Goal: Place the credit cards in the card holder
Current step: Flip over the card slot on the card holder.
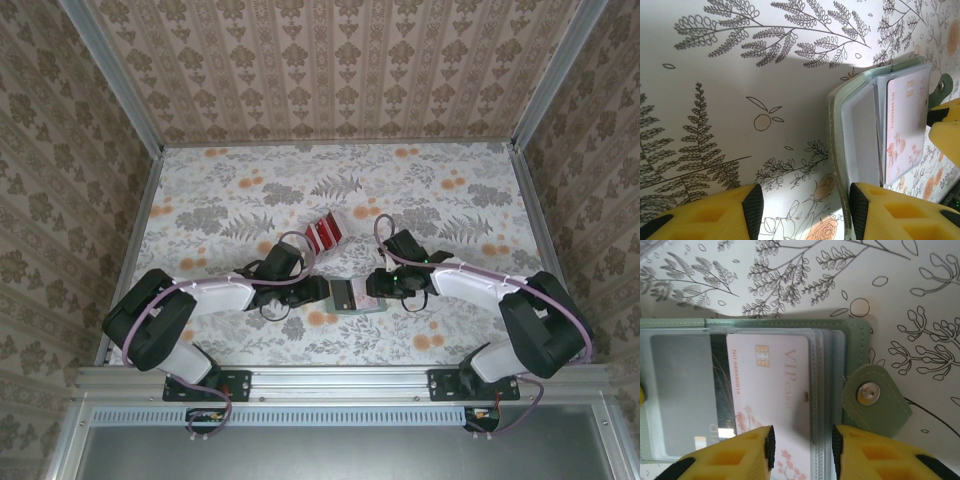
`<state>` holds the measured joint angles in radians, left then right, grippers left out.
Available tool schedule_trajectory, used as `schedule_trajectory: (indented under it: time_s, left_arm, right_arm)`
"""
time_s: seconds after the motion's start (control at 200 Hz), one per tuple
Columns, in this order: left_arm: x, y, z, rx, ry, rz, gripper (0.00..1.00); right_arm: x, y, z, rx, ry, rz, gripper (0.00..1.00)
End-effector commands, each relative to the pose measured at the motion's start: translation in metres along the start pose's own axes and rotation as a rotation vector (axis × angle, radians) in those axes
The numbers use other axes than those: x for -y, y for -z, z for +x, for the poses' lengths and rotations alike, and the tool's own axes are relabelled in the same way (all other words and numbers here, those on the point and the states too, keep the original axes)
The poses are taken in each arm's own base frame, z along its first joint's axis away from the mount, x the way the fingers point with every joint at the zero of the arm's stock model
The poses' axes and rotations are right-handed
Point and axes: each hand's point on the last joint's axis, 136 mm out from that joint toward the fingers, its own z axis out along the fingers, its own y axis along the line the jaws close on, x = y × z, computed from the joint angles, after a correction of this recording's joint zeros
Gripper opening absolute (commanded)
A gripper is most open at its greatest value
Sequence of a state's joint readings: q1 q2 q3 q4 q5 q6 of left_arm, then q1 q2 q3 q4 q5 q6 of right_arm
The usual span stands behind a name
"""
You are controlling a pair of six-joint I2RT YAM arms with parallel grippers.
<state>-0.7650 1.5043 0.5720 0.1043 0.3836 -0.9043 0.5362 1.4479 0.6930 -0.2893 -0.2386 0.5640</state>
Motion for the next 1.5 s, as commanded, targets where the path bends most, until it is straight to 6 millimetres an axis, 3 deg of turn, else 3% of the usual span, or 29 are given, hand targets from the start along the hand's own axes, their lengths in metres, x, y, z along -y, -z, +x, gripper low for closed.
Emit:
schedule_trajectory:
  time_s: [0.0,0.26,0.8,1.165,1.37,1.495]
  left_arm:
    - [-0.007,-0.007,0.002,-0.002,-0.024,-0.035,0.51]
    - [-0.007,-0.01,0.003,-0.009,-0.024,-0.029,0.49]
    - [0.002,-0.013,0.0,-0.011,-0.034,-0.011,0.48]
    - [0.004,-0.013,-0.003,-0.004,-0.038,-0.009,0.48]
    - [-0.007,-0.008,-0.003,0.031,-0.011,-0.037,0.48]
    - [-0.026,0.001,-0.007,0.087,0.032,-0.062,0.48]
  right_arm:
    - [-0.001,0.001,-0.009,0.016,-0.004,0.027,0.38]
    - [-0.021,-0.007,-0.009,-0.009,-0.003,-0.048,0.37]
    - [-0.083,0.011,-0.023,0.006,-0.028,-0.34,0.37]
    - [-0.106,-0.001,-0.022,-0.04,-0.049,-0.454,0.38]
    - [-0.127,-0.012,-0.011,-0.085,-0.031,-0.493,0.38]
    - [-0.131,-0.017,-0.007,-0.098,-0.027,-0.495,0.38]
